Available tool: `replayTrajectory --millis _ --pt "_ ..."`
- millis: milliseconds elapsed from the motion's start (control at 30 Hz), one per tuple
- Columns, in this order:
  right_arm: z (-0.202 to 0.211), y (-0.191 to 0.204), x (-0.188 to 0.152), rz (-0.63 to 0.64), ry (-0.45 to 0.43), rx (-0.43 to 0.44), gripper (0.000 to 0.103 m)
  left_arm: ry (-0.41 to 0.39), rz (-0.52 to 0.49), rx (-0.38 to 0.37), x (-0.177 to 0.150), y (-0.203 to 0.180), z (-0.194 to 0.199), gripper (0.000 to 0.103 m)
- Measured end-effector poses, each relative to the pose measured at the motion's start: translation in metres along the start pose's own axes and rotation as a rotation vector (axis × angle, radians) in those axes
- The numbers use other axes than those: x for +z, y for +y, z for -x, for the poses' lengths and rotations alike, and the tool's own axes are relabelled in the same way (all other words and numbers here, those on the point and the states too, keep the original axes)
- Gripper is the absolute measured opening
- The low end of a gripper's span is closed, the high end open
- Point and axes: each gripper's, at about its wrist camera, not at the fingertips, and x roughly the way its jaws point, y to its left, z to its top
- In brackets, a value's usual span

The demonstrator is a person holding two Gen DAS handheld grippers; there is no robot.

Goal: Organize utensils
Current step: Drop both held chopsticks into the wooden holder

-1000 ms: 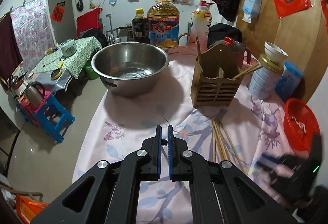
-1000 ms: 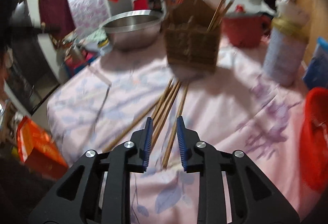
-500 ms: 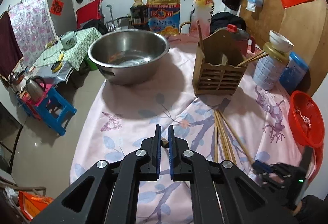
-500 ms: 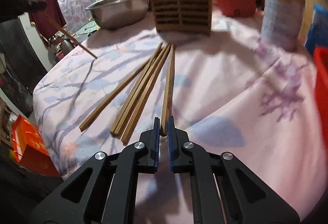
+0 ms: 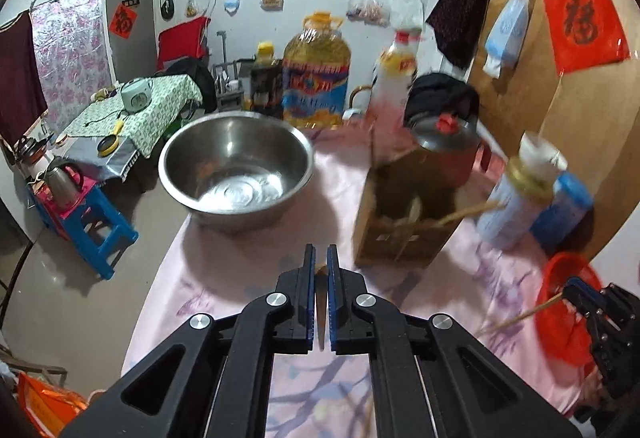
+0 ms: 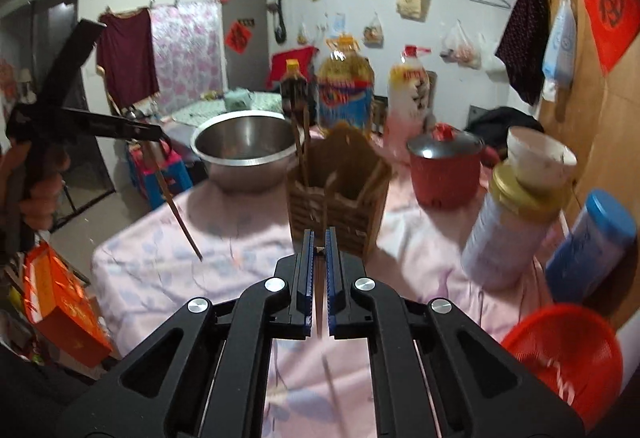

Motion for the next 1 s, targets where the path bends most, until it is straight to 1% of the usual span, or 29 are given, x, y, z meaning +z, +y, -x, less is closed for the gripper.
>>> replayTrajectory --millis 100,133,200,233,367,433,500,567,700,833,933,967,1000 --pt "0.001 -0.008 0.015 -0.010 -0.018 0.030 0.006 -0.032 -0.017 -0.024 0.018 -0.017 0.006 0.006" --pt "0.003 -0.009 0.018 -0.016 -0.026 0.033 0.006 -0.038 -0.027 -0.044 0.026 -0.023 0.006 0.006" --pt "0.003 -0.010 0.032 -0.029 -0.060 0.038 0.006 -0.042 -0.043 -0.085 0.038 -0.032 0.005 0.006" --pt "0.002 -0.011 0.040 -0.036 -0.081 0.034 0.006 -0.054 -0.061 -0.108 0.049 -0.038 0.005 0.006" --pt "-0.002 -0.014 0.080 -0.097 -0.158 0.024 0.006 -0.112 -0.132 -0.157 0.086 -0.058 0.006 0.006" --pt "-0.007 -0.016 0.102 -0.123 -0.208 0.003 0.006 -0.148 -0.177 -0.169 0.103 -0.067 0.005 0.006" --pt "-0.014 -0.016 0.118 -0.133 -0.242 -0.024 0.006 -0.168 -0.206 -0.185 0.117 -0.075 0.000 0.006" --pt "-0.023 -0.015 0.130 -0.136 -0.257 -0.057 0.006 -0.180 -0.233 -0.206 0.129 -0.083 -0.012 0.006" --pt "-0.058 -0.022 0.141 -0.160 -0.222 -0.102 0.006 -0.171 -0.261 -0.214 0.136 -0.090 -0.045 0.006" --pt "-0.086 -0.026 0.134 -0.167 -0.164 -0.128 0.006 -0.130 -0.239 -0.225 0.133 -0.086 -0.090 0.006" --pt "-0.110 -0.029 0.128 -0.160 -0.093 -0.132 0.009 -0.078 -0.205 -0.231 0.129 -0.080 -0.118 0.007" --pt "-0.112 -0.030 0.127 -0.162 -0.089 -0.133 0.012 -0.067 -0.191 -0.222 0.127 -0.077 -0.124 0.015" --pt "-0.113 -0.031 0.126 -0.160 -0.091 -0.130 0.012 -0.058 -0.181 -0.212 0.127 -0.075 -0.128 0.022"
